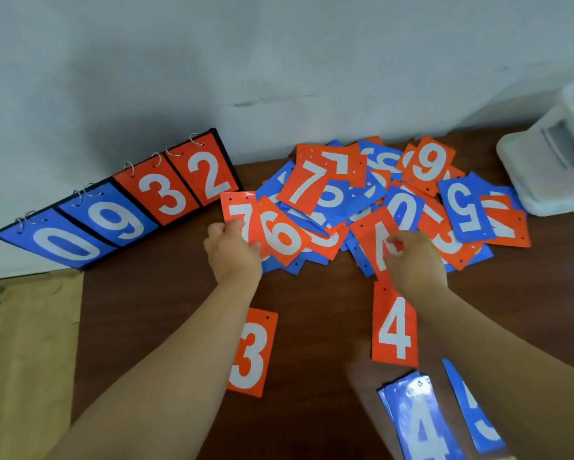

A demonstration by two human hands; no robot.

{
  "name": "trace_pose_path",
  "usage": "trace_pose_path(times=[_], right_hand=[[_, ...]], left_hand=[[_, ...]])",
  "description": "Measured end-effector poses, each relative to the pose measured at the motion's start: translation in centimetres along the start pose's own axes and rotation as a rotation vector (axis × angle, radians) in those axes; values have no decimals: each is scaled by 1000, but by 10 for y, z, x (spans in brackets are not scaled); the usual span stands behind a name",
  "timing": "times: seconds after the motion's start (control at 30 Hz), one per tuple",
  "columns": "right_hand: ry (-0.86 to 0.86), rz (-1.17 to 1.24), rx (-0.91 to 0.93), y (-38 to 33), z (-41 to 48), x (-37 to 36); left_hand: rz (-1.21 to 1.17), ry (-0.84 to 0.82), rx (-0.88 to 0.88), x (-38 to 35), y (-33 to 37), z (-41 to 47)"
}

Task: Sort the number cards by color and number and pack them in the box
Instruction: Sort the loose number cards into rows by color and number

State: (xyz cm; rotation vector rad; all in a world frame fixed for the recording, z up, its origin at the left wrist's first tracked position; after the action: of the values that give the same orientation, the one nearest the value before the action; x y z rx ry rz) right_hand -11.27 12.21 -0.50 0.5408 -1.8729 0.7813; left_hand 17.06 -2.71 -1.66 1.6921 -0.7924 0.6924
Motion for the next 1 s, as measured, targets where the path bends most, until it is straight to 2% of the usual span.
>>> trace_pose_path(times=[0.1, 0.27, 0.37, 0.47, 0.6, 0.7, 0.8, 0.93, 1.0], right_hand=[[113, 174, -34, 11, -17, 21], [166, 511, -198, 61, -50, 45], [47, 541, -148, 85, -75, 40], [-119, 457, 3, 93, -100, 19], [-271, 205, 162, 95, -106, -6], [-270, 33, 174, 92, -108, 4], [-301, 179, 200, 79, -126, 29], [-551, 493, 265, 59, -163, 36], [-534, 504, 283, 57, -170, 37]], left_hand=[[-13, 33, -40, 17, 0, -17], [-283, 141, -10, 53, 11, -79], [-447, 158, 97, 56, 2, -138], [-550, 180, 139, 42, -12, -202], [-613, 119, 206, 12, -21, -268], [-606, 86, 186, 6, -16, -293], [-611, 32, 172, 4, -5, -302], [-639, -64, 89, -4, 15, -303], [-623, -120, 48, -7, 26, -301]])
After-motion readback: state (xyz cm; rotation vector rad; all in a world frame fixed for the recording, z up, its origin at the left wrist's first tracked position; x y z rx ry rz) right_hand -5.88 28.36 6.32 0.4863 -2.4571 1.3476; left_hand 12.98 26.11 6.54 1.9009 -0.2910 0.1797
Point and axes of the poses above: each hand's wrist, its own z-axis towards the middle knuckle, its own x-axis out of the back of the hand, y = z × x, the point moved 4 cm from there along z, towards the middle knuckle, and after that the axes turned 11 degrees about -z, right-handed, at the moved point
